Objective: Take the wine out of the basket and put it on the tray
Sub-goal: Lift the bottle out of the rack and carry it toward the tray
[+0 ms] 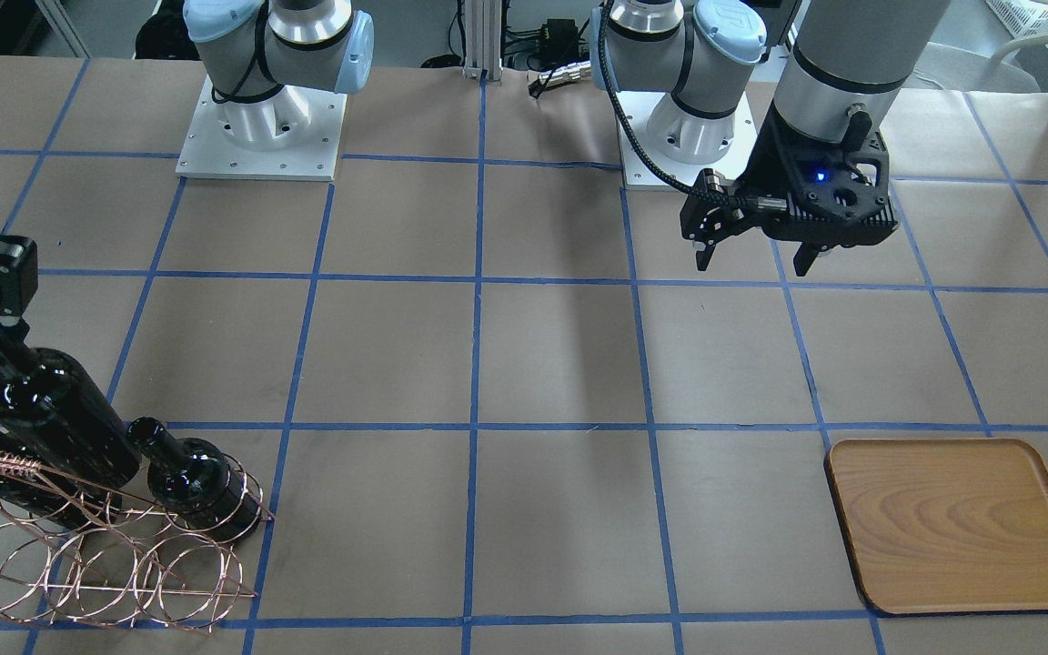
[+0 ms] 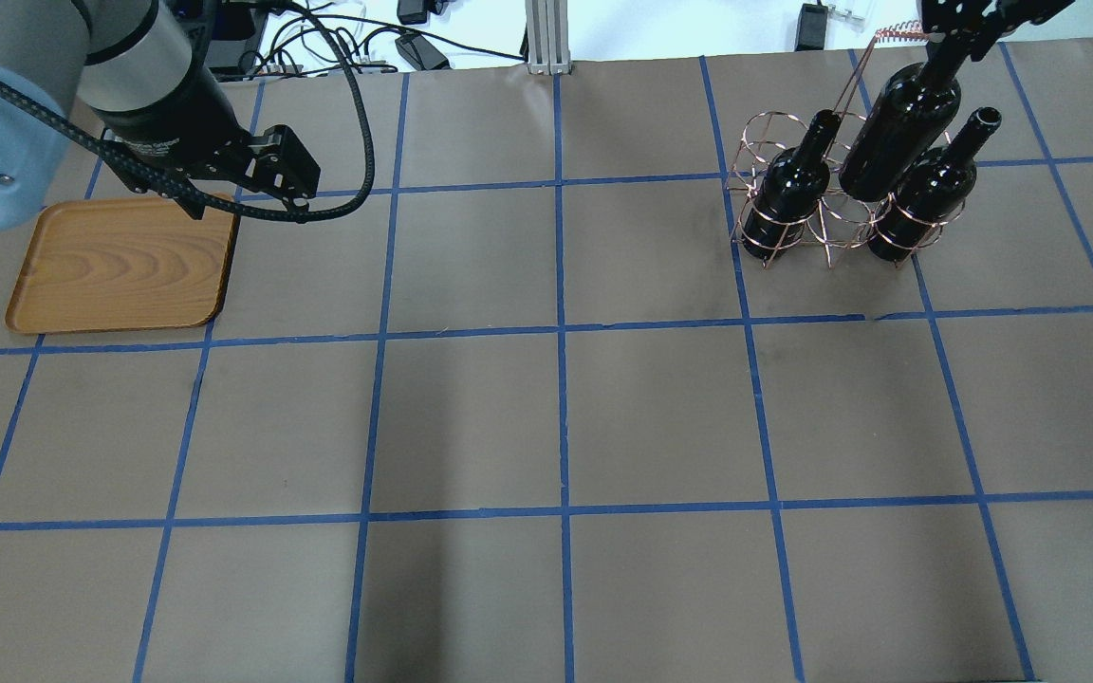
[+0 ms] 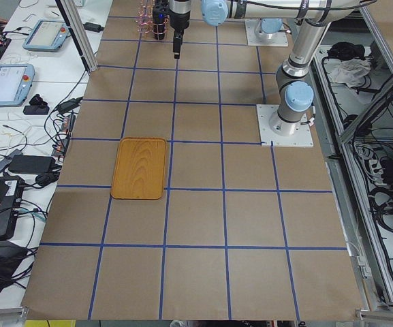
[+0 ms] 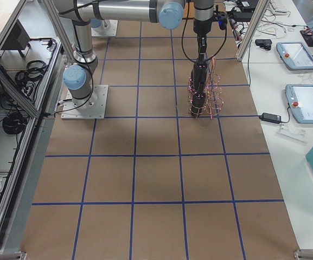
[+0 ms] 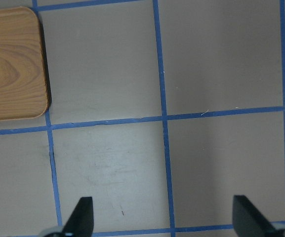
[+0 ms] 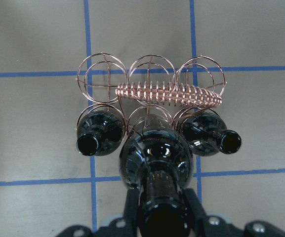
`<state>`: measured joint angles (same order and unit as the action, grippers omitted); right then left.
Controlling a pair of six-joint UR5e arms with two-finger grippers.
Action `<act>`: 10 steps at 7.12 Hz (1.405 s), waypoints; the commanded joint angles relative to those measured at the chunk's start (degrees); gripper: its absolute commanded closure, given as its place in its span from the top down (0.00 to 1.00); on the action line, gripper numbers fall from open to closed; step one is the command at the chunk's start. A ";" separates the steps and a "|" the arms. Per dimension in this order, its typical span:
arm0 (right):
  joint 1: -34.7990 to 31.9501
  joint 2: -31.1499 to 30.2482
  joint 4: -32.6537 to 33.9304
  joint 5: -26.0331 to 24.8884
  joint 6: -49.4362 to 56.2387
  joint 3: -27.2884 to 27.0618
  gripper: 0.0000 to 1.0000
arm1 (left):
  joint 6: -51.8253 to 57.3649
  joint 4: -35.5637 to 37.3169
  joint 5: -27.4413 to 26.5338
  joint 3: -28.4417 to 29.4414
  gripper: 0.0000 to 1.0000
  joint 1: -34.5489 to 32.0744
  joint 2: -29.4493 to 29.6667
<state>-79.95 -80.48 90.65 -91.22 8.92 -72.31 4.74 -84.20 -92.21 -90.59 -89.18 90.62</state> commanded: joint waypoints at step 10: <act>-37.28 4.79 13.30 0.42 -57.49 -11.36 0.00 | 9.32 -0.17 0.72 1.03 1.00 11.55 -0.09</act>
<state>-114.26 -77.13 101.72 -90.83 -43.89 -84.10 12.03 -84.31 -91.49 -89.61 -79.78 90.53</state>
